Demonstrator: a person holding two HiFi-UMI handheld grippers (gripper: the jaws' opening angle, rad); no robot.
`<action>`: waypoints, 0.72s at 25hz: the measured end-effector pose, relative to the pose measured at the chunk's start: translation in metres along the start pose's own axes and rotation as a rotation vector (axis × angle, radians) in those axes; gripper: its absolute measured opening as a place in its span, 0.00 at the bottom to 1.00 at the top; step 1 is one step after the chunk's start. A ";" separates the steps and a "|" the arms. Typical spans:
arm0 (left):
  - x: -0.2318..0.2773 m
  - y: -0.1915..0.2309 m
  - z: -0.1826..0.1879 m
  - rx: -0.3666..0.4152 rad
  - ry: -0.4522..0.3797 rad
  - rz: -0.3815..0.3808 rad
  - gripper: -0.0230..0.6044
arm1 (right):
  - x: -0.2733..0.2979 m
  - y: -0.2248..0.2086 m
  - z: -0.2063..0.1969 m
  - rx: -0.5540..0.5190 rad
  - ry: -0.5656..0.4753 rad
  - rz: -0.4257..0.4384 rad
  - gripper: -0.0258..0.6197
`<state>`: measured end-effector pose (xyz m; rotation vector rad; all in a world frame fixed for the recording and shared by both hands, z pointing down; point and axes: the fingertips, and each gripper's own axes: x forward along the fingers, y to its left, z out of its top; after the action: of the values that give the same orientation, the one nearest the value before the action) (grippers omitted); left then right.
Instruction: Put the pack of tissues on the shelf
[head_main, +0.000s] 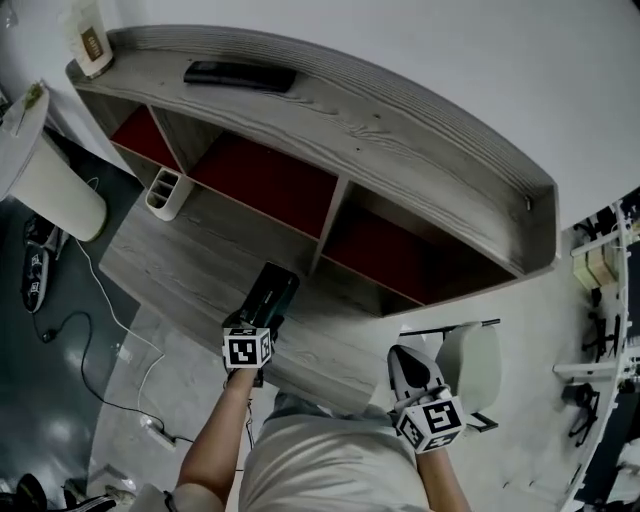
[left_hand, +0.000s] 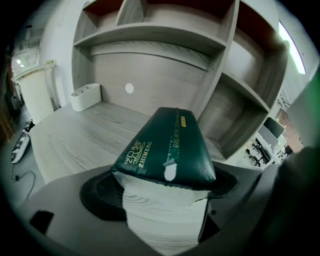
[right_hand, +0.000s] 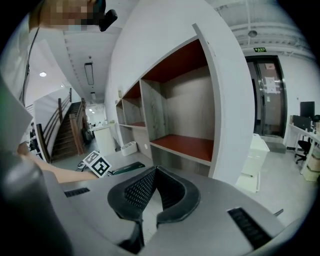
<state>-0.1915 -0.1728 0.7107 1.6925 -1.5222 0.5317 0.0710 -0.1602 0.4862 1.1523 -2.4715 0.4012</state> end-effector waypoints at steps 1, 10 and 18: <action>0.009 0.001 0.002 0.005 0.011 -0.007 0.78 | -0.001 -0.003 -0.002 0.007 0.006 -0.020 0.08; 0.069 0.016 0.010 0.038 0.098 0.049 0.78 | -0.011 -0.021 -0.020 0.059 0.065 -0.146 0.08; 0.122 0.000 0.008 0.142 0.075 0.039 0.78 | -0.020 -0.028 -0.028 0.066 0.104 -0.190 0.08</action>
<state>-0.1696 -0.2563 0.7976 1.7326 -1.4957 0.7314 0.1108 -0.1533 0.5049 1.3435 -2.2515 0.4771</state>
